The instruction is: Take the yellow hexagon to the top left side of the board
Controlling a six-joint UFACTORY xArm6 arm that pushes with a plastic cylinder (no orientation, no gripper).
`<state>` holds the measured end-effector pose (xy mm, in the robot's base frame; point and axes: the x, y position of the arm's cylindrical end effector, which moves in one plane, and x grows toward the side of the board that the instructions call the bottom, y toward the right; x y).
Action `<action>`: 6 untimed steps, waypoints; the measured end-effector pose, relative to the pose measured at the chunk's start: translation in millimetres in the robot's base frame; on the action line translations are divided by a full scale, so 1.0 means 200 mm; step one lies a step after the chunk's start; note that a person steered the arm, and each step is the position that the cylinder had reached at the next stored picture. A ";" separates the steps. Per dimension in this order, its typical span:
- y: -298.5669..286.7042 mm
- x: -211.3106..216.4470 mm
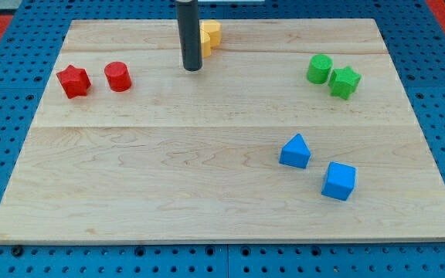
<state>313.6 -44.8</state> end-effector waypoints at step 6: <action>-0.56 -0.50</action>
